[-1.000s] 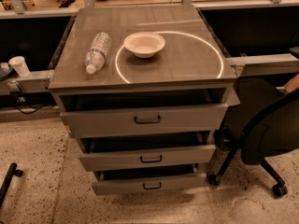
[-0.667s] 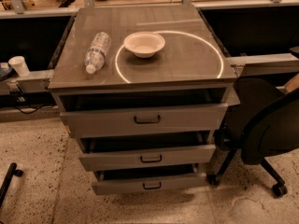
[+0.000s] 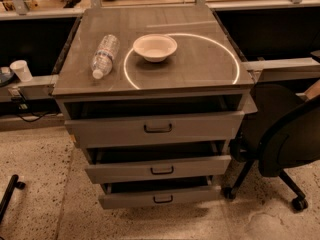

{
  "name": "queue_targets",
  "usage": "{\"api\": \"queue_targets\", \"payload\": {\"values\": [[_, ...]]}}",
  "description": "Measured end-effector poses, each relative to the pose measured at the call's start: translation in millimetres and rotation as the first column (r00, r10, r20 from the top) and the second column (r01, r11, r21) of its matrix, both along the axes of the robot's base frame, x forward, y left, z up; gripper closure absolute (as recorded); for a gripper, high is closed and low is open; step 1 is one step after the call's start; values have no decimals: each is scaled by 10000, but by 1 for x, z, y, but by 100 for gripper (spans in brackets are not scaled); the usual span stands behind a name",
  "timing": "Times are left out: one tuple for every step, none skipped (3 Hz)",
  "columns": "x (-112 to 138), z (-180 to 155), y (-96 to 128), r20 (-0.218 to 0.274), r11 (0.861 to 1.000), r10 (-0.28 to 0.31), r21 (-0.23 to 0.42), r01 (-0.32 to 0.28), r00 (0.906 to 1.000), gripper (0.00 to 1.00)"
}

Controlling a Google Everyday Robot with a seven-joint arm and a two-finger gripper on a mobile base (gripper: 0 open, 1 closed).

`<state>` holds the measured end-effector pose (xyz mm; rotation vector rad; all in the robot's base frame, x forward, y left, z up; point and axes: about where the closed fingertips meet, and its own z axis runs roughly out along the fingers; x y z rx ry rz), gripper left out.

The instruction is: Open middle drawer

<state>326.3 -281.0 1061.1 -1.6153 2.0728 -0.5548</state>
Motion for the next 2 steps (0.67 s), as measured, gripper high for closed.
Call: {"api": "queue_targets", "payload": {"values": [[-11, -37, 16, -615, 9995, 226, 215, -213, 9979, 0], [-12, -36, 16, -598, 9996, 228, 208, -216, 9980, 0]]}}
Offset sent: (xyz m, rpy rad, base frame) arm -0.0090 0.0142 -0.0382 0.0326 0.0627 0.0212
